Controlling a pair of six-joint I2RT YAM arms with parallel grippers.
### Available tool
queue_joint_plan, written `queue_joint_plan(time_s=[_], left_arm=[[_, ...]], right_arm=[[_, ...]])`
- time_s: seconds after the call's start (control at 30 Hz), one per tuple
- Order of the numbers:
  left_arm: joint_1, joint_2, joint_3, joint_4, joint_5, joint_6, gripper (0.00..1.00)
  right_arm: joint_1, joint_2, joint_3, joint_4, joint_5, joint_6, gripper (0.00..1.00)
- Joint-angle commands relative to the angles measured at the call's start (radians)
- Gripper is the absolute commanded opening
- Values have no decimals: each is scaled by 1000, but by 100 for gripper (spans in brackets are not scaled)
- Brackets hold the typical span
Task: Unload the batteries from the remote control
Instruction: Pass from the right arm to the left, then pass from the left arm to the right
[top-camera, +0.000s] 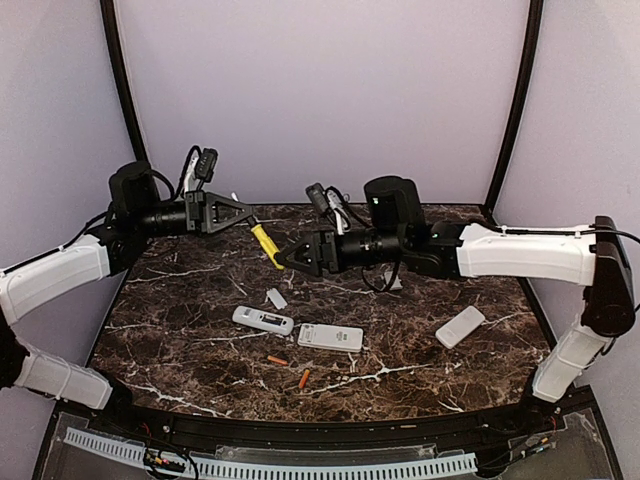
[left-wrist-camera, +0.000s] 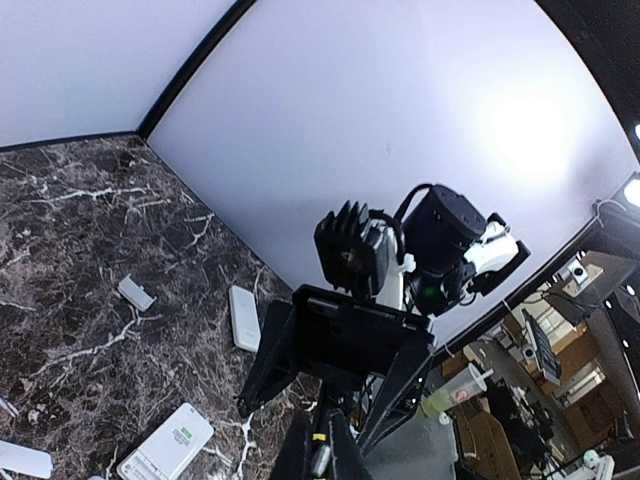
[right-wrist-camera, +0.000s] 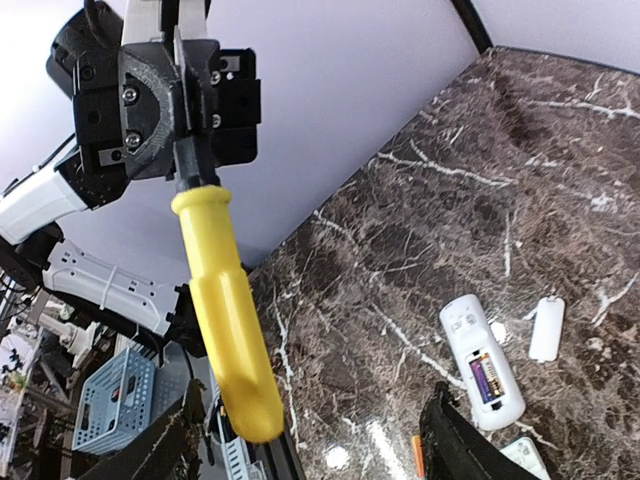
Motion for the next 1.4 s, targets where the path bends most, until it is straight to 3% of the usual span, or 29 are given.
queue_joint_plan(time_s=[0.0, 0.1, 0.3, 0.57, 0.9, 1.13, 1.37], left_arm=[[2, -72, -40, 176, -146, -128, 0], [1, -88, -42, 206, -179, -177, 0], [-2, -100, -97, 394, -200, -322, 0], [-5, -160, -136, 417, -266, -337, 0], [-15, -156, -162, 468, -267, -384, 0], [-21, -161, -174, 475, -276, -385, 0], [-27, -148, -157, 485, -273, -388, 0]], right_arm=[[15, -87, -136, 374, 219, 183, 72], [47, -84, -161, 524, 293, 215, 72], [73, -7, -123, 674, 247, 235, 72], [100, 41, -71, 679, 240, 216, 69], [102, 56, -40, 700, 267, 222, 56], [105, 95, 6, 703, 234, 235, 38], [107, 100, 21, 687, 235, 225, 36]])
